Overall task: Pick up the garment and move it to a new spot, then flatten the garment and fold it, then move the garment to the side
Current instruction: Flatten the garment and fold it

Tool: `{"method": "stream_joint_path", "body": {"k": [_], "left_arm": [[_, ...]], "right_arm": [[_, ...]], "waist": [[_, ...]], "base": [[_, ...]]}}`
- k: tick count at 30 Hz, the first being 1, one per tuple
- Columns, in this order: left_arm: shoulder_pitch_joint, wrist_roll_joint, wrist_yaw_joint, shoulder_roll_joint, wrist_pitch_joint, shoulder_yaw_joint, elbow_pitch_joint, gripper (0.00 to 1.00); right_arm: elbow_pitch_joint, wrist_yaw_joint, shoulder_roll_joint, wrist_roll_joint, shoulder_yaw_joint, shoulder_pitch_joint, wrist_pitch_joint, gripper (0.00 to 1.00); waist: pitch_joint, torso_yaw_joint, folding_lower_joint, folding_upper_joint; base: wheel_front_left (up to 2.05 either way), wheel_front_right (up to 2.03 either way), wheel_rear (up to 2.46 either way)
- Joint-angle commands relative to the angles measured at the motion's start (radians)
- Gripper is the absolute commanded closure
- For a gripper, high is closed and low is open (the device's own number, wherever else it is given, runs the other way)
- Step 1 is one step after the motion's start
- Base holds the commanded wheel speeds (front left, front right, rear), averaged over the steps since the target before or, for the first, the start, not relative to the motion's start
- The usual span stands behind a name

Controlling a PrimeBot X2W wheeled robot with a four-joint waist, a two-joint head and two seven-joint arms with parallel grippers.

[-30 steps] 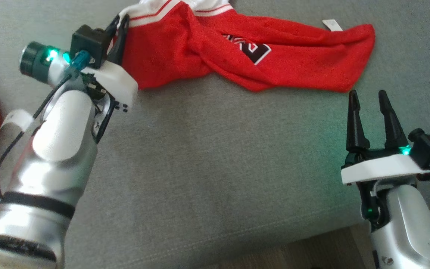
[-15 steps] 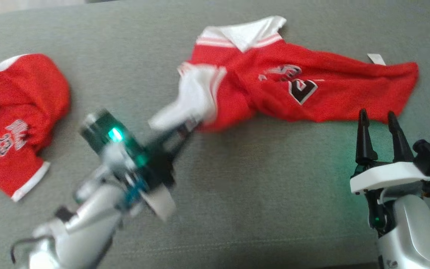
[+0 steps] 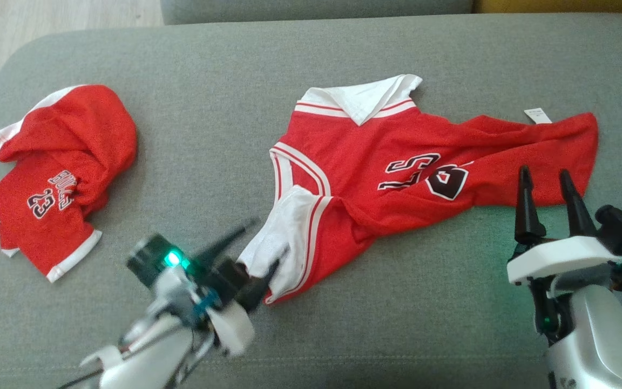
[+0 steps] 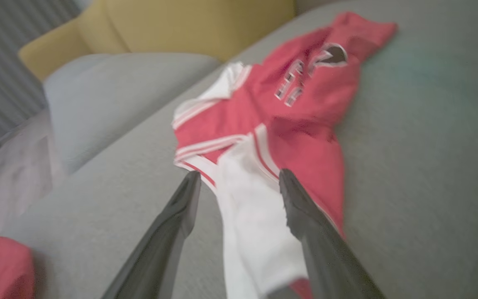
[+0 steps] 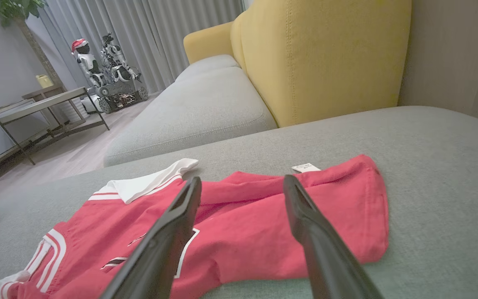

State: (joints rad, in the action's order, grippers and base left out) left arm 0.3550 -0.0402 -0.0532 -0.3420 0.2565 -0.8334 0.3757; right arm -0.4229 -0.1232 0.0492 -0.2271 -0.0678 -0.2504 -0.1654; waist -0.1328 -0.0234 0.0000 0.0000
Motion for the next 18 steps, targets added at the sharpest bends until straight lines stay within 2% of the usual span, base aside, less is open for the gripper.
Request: {"method": "stream_joint_path", "body": {"k": [1,6,10,14,18], "left_arm": [[0.040,-0.036,0.035,-0.009,0.005,0.085,-0.043,0.00],[-0.005,-0.189,0.130,0.039,0.005,0.288,-0.149,0.00],[-0.065,-0.242,0.171,0.086,0.005,0.418,-0.249,0.00],[-0.120,-0.247,0.165,0.137,0.005,0.494,-0.304,0.00],[-0.153,-0.214,0.134,0.168,0.005,0.524,-0.313,0.00]], "right_arm": [[0.034,-0.008,0.001,0.012,0.015,-0.002,0.003,0.00],[0.040,-0.008,0.001,0.020,-0.038,0.026,0.008,0.00],[0.029,-0.008,0.001,0.004,-0.093,0.044,0.022,0.00],[-0.009,-0.008,0.001,-0.019,-0.147,0.036,0.035,0.00],[-0.066,-0.008,0.001,-0.029,-0.202,-0.005,0.046,0.00]], "waist": [[0.006,0.000,0.0000,0.0000],[0.028,-0.004,0.0000,0.0000],[0.035,-0.010,0.0000,0.0000],[0.031,-0.022,0.0000,0.0000],[0.017,-0.034,0.0000,0.0000]], "base": [[0.00,0.00,0.00],[0.00,0.00,0.00],[0.00,0.00,0.00],[0.00,0.00,0.00],[0.00,0.00,0.00]]}}
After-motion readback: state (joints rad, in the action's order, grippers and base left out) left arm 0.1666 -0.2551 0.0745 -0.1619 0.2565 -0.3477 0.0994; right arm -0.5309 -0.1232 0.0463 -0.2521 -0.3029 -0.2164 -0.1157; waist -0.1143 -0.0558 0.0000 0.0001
